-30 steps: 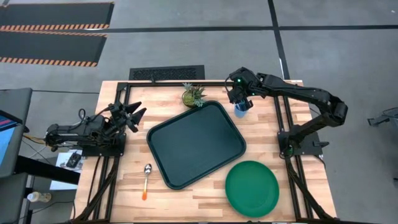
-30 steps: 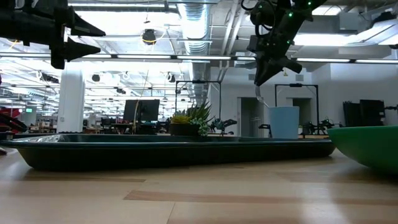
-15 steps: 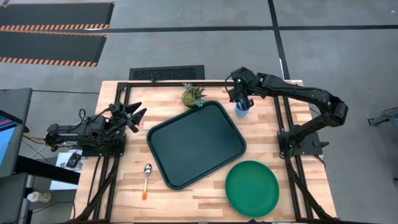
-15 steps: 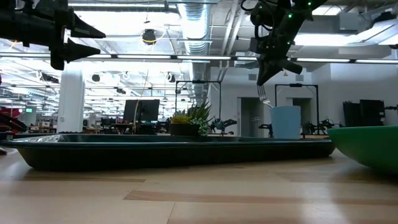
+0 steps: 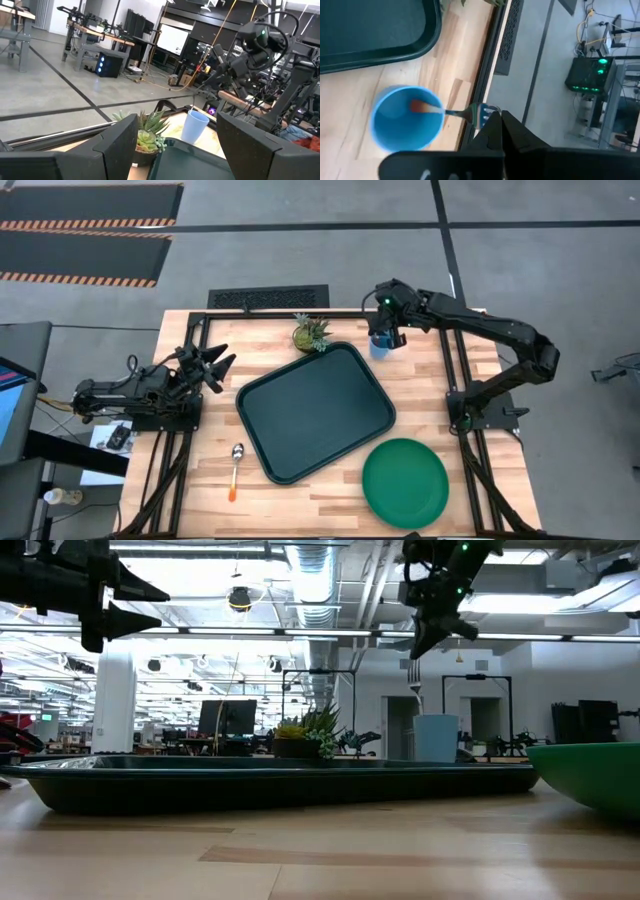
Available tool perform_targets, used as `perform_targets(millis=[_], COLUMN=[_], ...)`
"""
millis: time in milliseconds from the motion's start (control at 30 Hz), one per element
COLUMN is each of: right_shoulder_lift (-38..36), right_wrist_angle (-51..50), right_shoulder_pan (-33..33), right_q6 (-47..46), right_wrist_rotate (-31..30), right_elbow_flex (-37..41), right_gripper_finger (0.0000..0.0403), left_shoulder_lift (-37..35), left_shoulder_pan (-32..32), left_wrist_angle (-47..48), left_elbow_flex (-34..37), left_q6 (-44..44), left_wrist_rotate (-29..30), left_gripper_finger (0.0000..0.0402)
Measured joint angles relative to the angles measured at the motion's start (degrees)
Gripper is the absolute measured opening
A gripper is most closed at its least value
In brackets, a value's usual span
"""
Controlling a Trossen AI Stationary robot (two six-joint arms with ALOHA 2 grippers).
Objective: Pick and place plate/cup/fork/spoon on tray
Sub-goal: Put the orange fork on the black serving tray
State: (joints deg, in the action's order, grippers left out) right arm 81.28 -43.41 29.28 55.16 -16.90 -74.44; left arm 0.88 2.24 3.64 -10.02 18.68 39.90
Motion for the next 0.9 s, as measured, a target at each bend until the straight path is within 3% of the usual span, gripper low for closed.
perform_targets(millis=[700, 900], right_shoulder_lift=[0.0, 0.0], right_wrist_angle=[-13.9, -18.9], right_shoulder_pan=[-3.9, -6.6], right_q6=[-6.7, -13.5], right_wrist_rotate=[0.6, 8.0], right_elbow_flex=[-19.4, -24.1], right_gripper_finger=[0.0002, 0.0001], left_shoulder_lift=[0.0, 0.0], left_shoulder_pan=[0.0, 0.0], left_wrist_angle=[2.0, 2.0], left_elbow_flex=[0.0, 0.0], left_q6=[-0.2, -0.1], left_wrist_rotate=[0.0, 0.0], left_gripper_finger=[0.0254, 0.0254])
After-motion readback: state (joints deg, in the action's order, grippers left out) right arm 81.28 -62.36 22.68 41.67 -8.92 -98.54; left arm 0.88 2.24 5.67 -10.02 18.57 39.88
